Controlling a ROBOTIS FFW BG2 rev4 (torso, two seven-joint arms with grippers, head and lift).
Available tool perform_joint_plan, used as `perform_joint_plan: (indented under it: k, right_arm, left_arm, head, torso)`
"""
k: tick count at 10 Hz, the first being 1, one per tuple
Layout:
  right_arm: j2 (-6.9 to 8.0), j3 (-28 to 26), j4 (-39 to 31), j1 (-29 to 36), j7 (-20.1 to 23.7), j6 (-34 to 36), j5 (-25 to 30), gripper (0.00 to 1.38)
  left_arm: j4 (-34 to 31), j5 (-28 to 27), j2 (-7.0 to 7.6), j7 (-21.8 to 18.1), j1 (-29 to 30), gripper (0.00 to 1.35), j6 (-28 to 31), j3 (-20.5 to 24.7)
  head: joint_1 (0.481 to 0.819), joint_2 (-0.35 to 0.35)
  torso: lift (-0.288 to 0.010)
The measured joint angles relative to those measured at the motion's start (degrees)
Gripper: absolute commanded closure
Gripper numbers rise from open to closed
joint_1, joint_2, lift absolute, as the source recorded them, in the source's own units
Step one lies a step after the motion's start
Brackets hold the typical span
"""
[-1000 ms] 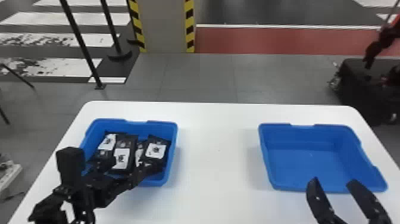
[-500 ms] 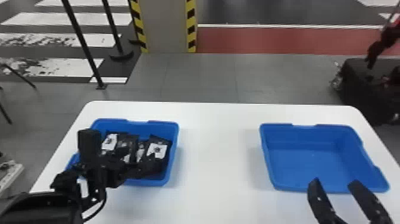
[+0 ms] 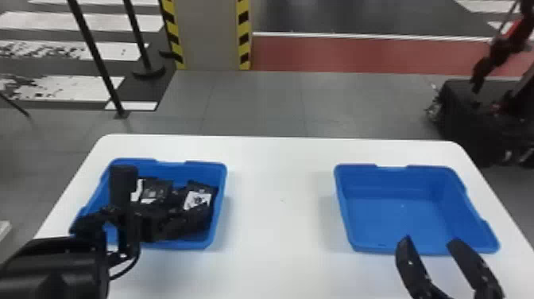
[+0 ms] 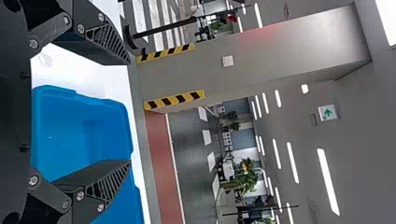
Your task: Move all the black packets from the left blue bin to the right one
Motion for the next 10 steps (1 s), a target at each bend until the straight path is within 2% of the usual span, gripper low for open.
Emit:
perform_joint_plan:
  k: [2,4,5,8,10]
  right_arm:
    - [0.0,0.0,0.02,0.07,0.0,-0.02,-0.32,0.29]
    - [0.01,0.01,0.05,0.12,0.0,-0.02,-0.48,0.29]
    - [0.0,0.09,0.05,0.11,0.0,-0.02,-0.6,0.29]
    - [-0.01,0.31,0.13,-0.02,0.0,-0.02,-0.75,0.29]
    - [-0.02,0.39,0.13,-0.02,0.0,-0.02,-0.8,0.29]
  left_arm:
    - [0.68,-0.4,-0.2,-0.27,-0.12,0.81,6.3,0.22]
    - [0.72,-2.29,-0.2,-1.17,0.06,1.15,5.96,0.39]
    - [0.59,-3.1,-0.35,-0.93,0.14,1.24,4.99,0.94]
    - [-0.58,-2.34,-0.75,-1.36,1.9,1.21,-0.25,3.0]
    - [-8.56,-0.76,-0.8,-2.37,6.3,1.21,-0.44,4.58]
  head:
    - [0.695,-0.003]
    - [0.695,0.0]
    - [0.695,0.01]
    - [0.695,0.028]
    - [0.695,0.034]
  torso:
    - [-0.11]
    - [-0.11]
    - [-0.11]
    - [-0.11]
    - [-0.11]
